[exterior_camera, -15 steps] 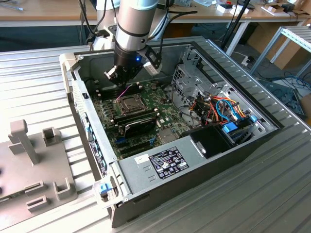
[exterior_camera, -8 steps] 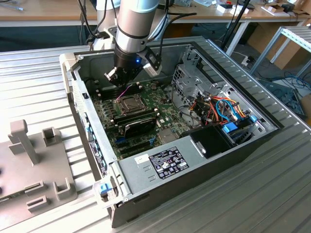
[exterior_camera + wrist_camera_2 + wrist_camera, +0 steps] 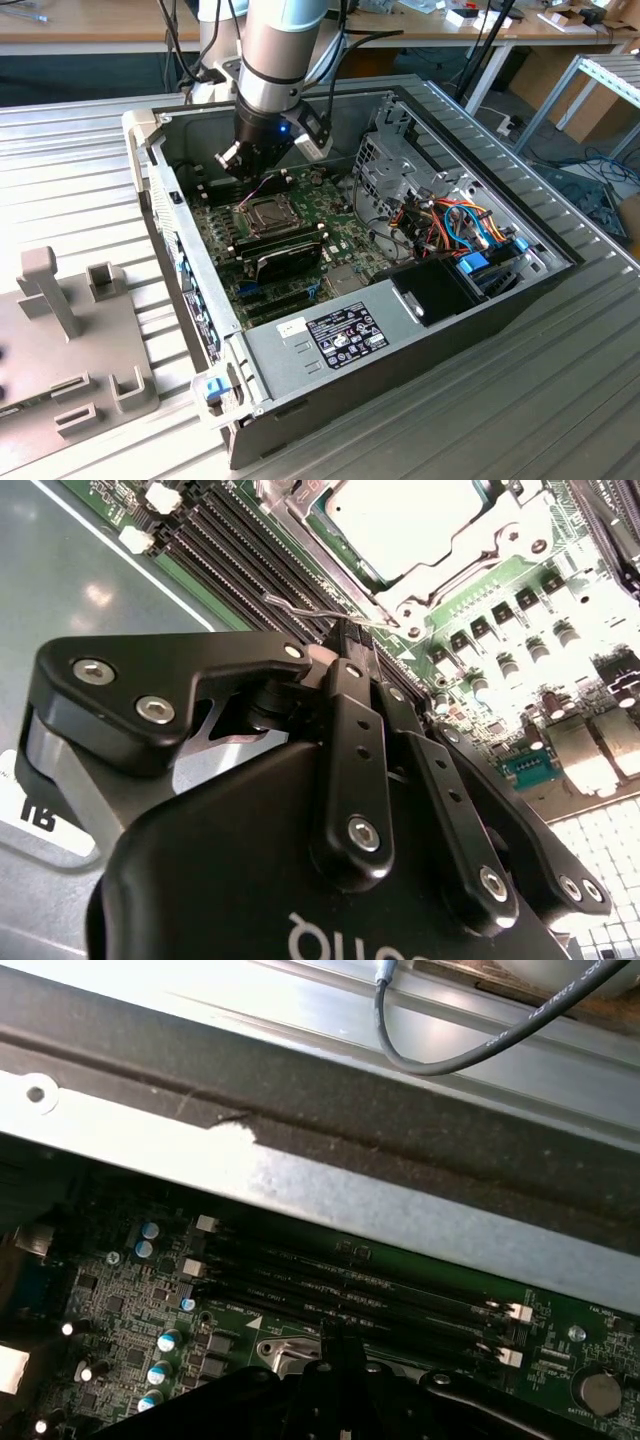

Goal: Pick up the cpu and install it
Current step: 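Install the first cpu locking lever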

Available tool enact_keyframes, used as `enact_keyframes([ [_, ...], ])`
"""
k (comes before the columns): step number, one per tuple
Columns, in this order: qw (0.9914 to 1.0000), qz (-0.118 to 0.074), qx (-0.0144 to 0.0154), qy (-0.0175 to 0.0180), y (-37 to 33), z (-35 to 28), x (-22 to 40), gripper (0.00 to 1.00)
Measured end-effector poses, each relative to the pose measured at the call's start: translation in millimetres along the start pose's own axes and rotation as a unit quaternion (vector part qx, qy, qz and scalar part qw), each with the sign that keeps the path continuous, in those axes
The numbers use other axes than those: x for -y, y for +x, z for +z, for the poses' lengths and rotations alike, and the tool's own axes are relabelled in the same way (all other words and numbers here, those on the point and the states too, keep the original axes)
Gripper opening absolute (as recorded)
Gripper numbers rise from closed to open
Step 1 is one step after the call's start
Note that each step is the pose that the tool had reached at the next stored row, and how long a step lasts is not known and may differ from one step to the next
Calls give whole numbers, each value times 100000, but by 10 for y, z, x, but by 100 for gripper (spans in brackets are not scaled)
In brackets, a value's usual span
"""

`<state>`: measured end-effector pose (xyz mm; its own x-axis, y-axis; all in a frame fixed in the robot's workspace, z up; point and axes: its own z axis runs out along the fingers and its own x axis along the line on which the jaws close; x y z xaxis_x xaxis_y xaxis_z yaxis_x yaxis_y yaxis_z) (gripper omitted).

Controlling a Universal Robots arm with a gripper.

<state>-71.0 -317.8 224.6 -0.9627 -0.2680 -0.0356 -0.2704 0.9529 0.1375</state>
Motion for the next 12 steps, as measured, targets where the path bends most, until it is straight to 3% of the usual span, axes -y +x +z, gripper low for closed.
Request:
enact_keyframes([
  [6, 100000, -4, -6, 2, -10, 38, 8, 11],
  [12, 100000, 8, -7, 6, -68, 74, 31, 11],
])
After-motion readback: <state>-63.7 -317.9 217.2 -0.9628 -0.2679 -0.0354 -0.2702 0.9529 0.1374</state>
